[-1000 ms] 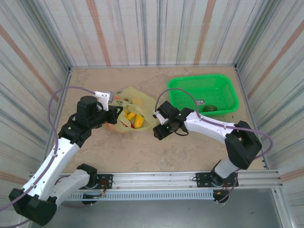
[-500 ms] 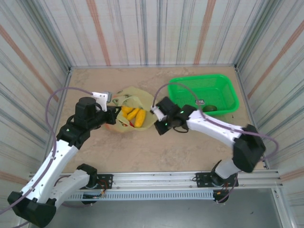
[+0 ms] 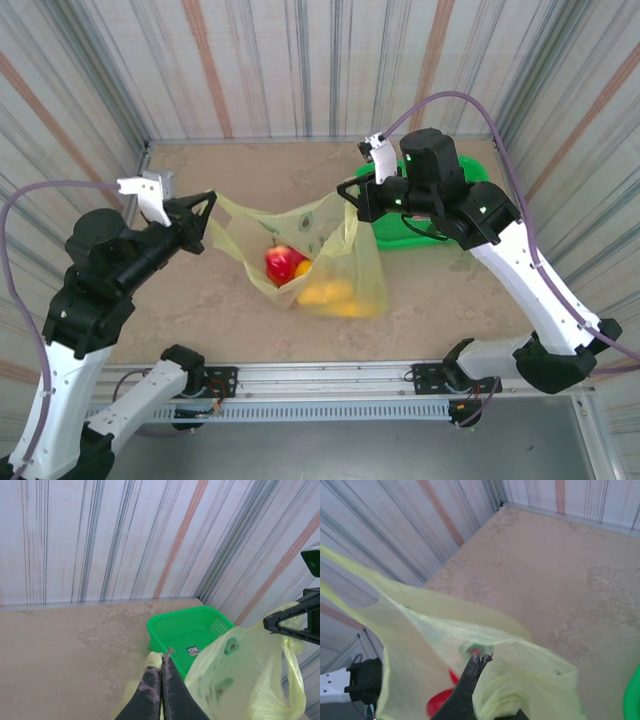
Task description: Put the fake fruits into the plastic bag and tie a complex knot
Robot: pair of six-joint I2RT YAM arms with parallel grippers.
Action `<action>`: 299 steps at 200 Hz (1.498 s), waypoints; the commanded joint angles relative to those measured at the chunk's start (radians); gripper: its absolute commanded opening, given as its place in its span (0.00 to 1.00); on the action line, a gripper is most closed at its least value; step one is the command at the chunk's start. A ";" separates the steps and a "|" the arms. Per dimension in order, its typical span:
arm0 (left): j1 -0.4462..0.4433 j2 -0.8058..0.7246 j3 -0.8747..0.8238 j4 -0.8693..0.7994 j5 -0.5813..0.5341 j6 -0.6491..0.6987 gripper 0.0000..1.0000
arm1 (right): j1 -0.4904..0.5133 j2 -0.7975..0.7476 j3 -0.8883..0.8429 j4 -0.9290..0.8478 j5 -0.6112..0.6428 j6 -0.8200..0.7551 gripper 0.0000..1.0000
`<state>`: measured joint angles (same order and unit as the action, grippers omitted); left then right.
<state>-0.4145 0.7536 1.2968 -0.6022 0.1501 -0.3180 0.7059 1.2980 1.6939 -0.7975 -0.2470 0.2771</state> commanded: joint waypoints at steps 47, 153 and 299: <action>0.008 0.208 -0.012 0.071 0.043 -0.010 0.00 | -0.128 0.078 -0.068 0.032 0.021 0.008 0.01; 0.021 0.193 -0.116 0.137 0.048 -0.023 0.00 | -0.220 -0.062 -0.197 0.083 -0.041 0.017 0.83; 0.036 0.150 -0.118 0.131 0.104 -0.010 0.00 | -0.640 0.388 -0.542 0.185 0.325 0.610 0.00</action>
<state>-0.3855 0.9234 1.1793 -0.4900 0.2375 -0.3401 0.0902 1.5761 1.0210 -0.7261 0.0826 0.8608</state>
